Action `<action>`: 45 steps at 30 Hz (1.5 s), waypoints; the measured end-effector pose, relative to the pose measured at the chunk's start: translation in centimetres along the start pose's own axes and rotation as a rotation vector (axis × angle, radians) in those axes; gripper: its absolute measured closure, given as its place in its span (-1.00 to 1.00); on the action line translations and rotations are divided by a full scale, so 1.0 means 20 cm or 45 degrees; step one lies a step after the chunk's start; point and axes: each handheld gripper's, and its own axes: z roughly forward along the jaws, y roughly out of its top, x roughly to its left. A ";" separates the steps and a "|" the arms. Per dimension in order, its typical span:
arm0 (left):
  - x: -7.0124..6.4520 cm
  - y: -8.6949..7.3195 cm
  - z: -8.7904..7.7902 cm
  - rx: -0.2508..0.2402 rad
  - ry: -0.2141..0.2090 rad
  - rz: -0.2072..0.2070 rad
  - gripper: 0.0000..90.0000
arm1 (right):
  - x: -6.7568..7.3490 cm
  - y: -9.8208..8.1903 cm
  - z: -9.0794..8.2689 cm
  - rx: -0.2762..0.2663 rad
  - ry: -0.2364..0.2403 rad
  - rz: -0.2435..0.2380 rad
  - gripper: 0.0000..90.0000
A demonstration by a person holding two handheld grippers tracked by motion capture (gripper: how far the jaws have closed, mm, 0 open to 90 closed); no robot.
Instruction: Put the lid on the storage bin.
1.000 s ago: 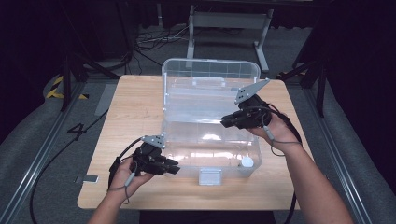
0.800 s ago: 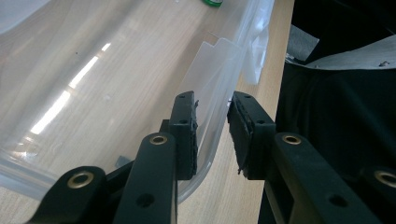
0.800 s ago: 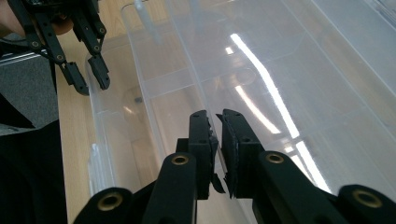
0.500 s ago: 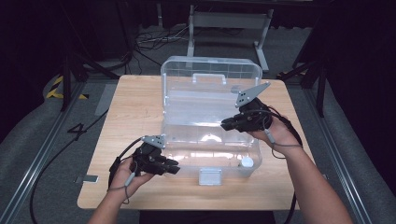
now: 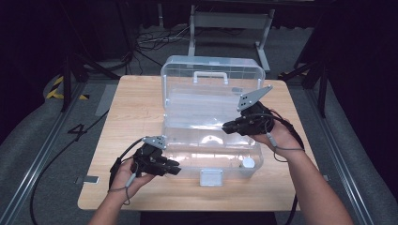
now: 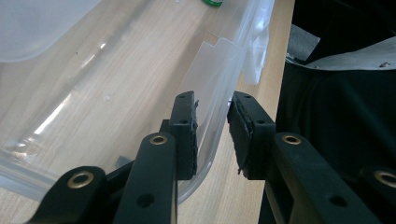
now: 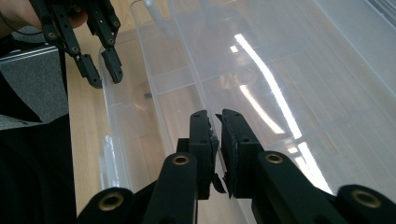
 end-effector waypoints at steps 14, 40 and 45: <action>0.00 0.00 0.00 0.000 -0.001 0.001 0.59 | 0.02 -0.02 0.00 -0.010 0.008 -0.006 0.85; 0.00 0.00 0.01 0.002 -0.003 -0.001 0.59 | 0.07 -0.06 0.01 -0.032 0.002 -0.014 0.85; 0.00 0.00 0.01 0.001 -0.001 -0.001 0.59 | 0.07 -0.07 0.01 -0.045 0.004 -0.006 0.85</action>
